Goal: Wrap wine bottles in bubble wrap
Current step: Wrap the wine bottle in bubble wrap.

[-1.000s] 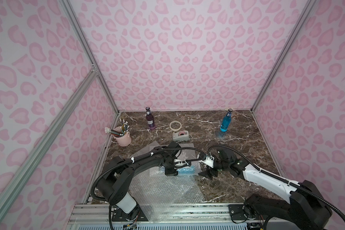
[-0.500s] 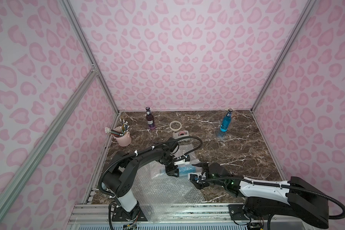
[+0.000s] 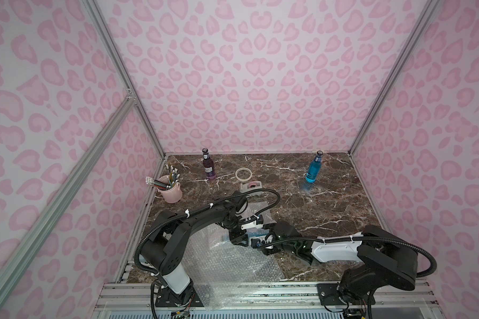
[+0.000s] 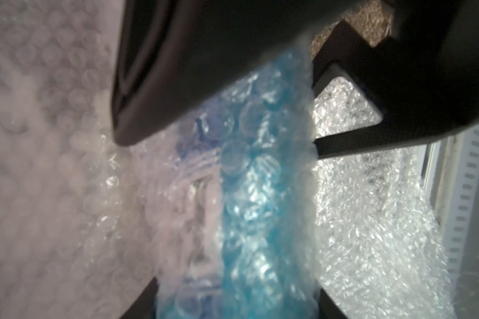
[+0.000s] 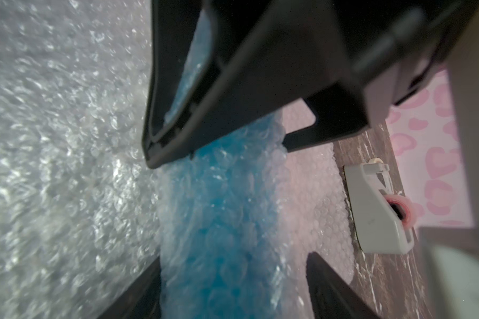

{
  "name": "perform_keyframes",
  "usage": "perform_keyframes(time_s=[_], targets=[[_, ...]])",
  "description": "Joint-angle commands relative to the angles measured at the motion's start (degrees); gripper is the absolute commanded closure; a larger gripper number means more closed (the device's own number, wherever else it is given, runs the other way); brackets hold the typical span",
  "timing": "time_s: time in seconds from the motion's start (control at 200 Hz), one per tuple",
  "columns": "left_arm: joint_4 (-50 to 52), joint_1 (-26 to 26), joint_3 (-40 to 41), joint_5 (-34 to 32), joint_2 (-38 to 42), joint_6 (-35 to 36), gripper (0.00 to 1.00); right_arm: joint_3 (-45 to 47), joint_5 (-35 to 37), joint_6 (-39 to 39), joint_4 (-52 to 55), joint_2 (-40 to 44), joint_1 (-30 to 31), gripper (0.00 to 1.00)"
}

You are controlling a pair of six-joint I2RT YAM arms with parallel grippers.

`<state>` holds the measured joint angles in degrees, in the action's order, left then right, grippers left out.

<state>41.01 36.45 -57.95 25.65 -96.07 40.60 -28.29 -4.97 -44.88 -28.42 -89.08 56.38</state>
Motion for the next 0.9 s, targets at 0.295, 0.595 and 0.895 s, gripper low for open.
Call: perform_keyframes(time_s=[0.295,0.595,0.895], targets=[[-0.5,0.0,-0.4,2.5,1.7,0.7,0.44,-3.9,-7.2,1.5,3.8,-2.2,-3.1,0.58],[-2.4,1.1,1.4,-0.6,5.8,1.2,0.21,-7.9,-8.9,5.3,16.4,-0.7,-3.2,0.65],[4.9,1.1,3.3,-9.9,17.9,-0.1,0.14,-12.2,-12.8,8.9,25.4,-1.8,-3.5,0.65]])
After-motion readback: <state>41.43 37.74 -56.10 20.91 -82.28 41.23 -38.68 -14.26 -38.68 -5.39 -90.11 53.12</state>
